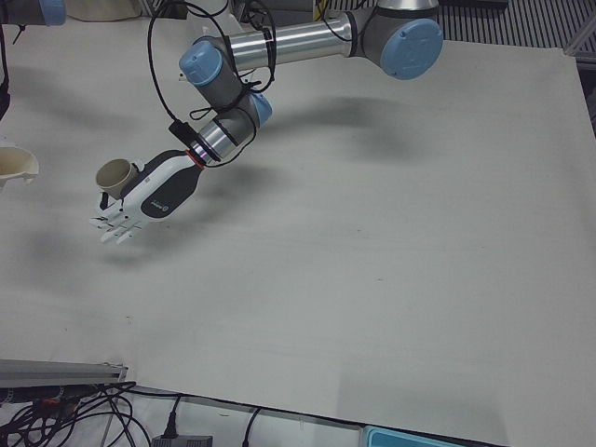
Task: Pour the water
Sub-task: 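Tilt the white cup with the right hand over the beige cup, then raise the white cup upright and move both hands apart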
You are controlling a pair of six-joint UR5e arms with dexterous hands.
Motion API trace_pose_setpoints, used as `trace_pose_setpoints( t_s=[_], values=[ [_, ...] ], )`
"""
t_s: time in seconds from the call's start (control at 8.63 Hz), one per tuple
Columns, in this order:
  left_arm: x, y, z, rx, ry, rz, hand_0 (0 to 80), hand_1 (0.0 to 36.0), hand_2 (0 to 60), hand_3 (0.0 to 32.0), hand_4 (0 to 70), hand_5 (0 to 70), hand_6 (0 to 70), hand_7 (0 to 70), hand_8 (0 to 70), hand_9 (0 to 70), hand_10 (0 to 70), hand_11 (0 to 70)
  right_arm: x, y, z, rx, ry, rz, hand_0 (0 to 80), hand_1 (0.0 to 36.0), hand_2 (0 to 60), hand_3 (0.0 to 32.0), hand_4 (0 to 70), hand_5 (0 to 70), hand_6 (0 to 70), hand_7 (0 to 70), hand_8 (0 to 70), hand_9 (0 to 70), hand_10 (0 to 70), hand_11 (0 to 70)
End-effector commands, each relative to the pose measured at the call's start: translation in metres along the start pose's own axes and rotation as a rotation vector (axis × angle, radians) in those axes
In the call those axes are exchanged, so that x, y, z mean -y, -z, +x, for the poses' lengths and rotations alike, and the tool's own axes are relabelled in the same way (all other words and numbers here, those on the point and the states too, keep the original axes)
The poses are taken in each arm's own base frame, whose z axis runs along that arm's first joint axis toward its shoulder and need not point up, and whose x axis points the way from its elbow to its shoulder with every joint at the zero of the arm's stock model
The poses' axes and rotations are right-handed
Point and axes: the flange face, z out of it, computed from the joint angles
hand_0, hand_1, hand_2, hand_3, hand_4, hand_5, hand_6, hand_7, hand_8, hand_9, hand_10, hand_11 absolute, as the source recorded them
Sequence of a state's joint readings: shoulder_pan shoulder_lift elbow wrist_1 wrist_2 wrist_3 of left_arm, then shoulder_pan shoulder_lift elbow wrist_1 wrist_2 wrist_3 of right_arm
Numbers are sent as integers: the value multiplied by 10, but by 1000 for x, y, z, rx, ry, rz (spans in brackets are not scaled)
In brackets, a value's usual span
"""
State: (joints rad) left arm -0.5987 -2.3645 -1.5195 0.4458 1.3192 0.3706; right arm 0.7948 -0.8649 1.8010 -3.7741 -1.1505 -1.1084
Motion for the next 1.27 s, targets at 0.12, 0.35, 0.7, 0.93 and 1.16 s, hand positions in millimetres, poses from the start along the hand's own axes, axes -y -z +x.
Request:
trace_pose_setpoints(
  t_s=[0.12, 0.35, 0.7, 0.93, 1.16],
  values=[
    [2, -8, 3, 0, -5, 18, 800, 360, 600, 0, 700, 700, 141, 251, 85, 47, 15, 44, -77, 3, 23, -10, 9, -36, 800, 360, 600, 0, 700, 700, 700, 700, 460, 612, 620, 700],
    [7, -7, 19, -13, -8, 18, 749, 360, 600, 0, 700, 700, 133, 240, 83, 45, 15, 42, -49, 24, 0, 42, -10, -26, 732, 360, 600, 0, 645, 700, 700, 700, 440, 596, 644, 700],
    [40, 2, 60, -30, 59, 16, 692, 360, 600, 0, 700, 700, 128, 238, 84, 51, 31, 64, 85, 80, -39, 127, -143, 104, 560, 281, 600, 0, 515, 700, 700, 700, 454, 618, 700, 700],
    [109, 46, 75, -64, 112, 49, 800, 360, 600, 0, 700, 700, 122, 235, 78, 47, 35, 74, 190, 124, -29, 142, -333, 256, 504, 235, 600, 0, 364, 700, 665, 700, 459, 630, 700, 700],
    [173, 99, 87, -102, 111, 47, 800, 360, 600, 0, 700, 700, 124, 239, 77, 51, 41, 81, 285, 182, -18, 184, -411, 332, 477, 206, 600, 0, 296, 700, 641, 700, 476, 655, 700, 700]
  ],
)
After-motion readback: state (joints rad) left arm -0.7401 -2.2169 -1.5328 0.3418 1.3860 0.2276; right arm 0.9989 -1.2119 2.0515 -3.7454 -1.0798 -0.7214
